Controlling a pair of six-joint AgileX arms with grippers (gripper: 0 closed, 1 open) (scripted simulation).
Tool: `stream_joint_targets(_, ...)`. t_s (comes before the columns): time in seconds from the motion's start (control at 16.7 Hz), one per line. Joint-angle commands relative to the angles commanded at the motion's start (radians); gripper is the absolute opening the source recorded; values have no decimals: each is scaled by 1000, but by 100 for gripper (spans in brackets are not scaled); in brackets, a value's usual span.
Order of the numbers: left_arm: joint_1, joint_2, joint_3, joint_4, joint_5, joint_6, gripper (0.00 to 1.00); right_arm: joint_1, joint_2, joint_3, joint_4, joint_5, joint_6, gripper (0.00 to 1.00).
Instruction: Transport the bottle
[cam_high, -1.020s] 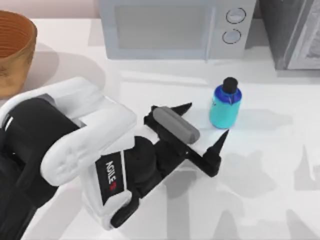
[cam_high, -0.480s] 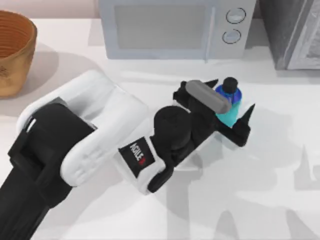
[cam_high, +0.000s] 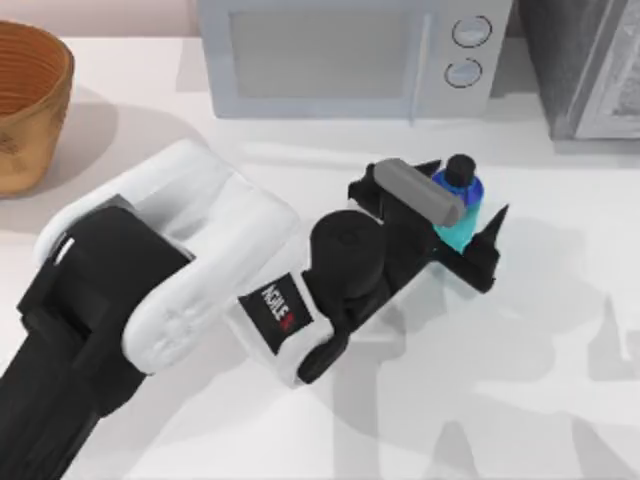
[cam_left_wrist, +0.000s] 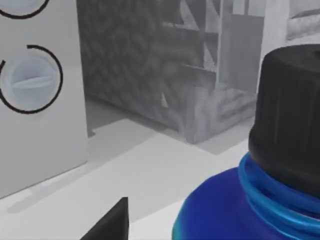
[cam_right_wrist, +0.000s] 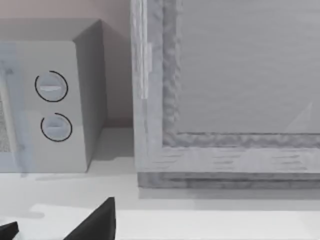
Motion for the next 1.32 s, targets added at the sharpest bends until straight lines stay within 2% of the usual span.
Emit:
stream_joint_targets(0.6, 0, 0, 0, 0, 0, 0, 2, 0, 0, 0, 0, 0, 0, 100)
stream_joint_targets(1.2, 5, -3, -3, 1, 2, 2, 0, 0, 0, 0, 0, 0, 0, 100)
stream_joint_targets(1.32, 37, -12, -29, 19, 34, 2, 0, 0, 0, 0, 0, 0, 0, 100)
